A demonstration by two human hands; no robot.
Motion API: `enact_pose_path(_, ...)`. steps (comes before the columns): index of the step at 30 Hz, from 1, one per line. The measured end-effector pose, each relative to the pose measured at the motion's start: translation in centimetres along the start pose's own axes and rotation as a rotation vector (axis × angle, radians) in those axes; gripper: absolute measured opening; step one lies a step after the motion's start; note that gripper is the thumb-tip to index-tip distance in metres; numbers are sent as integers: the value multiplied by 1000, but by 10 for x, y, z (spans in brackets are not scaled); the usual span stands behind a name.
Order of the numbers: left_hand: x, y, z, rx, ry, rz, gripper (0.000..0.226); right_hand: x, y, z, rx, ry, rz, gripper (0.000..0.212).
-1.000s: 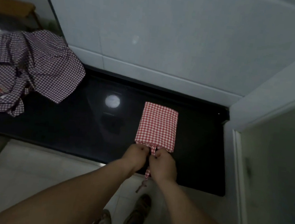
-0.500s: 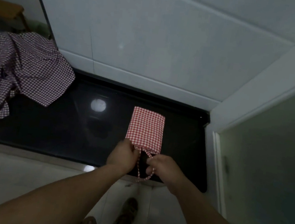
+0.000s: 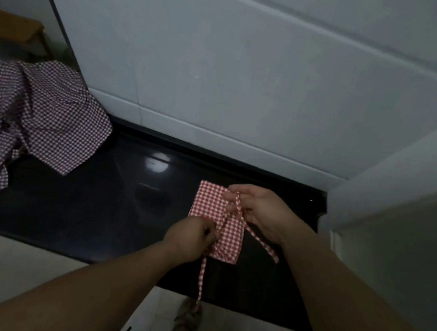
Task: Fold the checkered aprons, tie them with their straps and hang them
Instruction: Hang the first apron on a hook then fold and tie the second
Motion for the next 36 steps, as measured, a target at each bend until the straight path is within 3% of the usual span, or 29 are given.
enact_pose_path(4, -6, 6, 0, 1, -51, 30, 26, -62, -12, 22, 139, 61, 57, 11)
enact_pose_path(7, 0, 7, -1, 50, -13, 30, 21, -95, -8, 35, 273, 74, 102, 13)
enact_pose_path(9, 6, 7, -1, -54, 10, 66, 21, -106, -8, 40, 430, 21, 130, 15)
enact_pose_path(11, 12, 4, -3, -214, -96, 171, 50, -110, -10, 44, 592, -35, 139, 18)
enact_pose_path(14, 7, -5, -4, 42, -368, 237, 106, -113, -13, 44, 682, -31, 150, 27)
enact_pose_path(16, -7, -4, 1, 192, -489, 158, 122, -117, -13, 42, 710, 6, 159, 30)
enact_pose_path(18, -22, -2, 8, 261, -574, 94, 108, -118, -11, 42, 712, 57, 164, 30)
enact_pose_path(23, -37, 9, 25, 316, -653, 27, 38, -105, -9, 46, 519, 133, 236, 25)
enact_pose_path(25, -33, 0, 36, 220, -552, 46, 31, -91, -10, 49, 392, 136, 265, 21)
enact_pose_path(28, -16, -43, 45, -127, -277, 88, 32, -65, -2, 53, -157, 149, 217, 16)
enact_pose_path(31, 5, -111, 52, -566, 125, 325, 35, -46, 22, 40, -610, 96, 83, 24)
enact_pose_path(34, 19, -150, 57, -797, 431, 488, 51, -37, 48, 13, -841, 20, -32, 35)
enact_pose_path(36, 23, -136, 51, -803, 478, 402, 62, -32, 51, 18, -862, 25, 7, 37)
Point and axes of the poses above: each hand's wrist, its own x-axis away from the middle knuckle, its own y-axis out of the palm, z = x × y, the point moved 4 cm from there along -x, towards the middle knuckle, and after that the axes turned 4 degrees about -y, right-handed, at the moved point
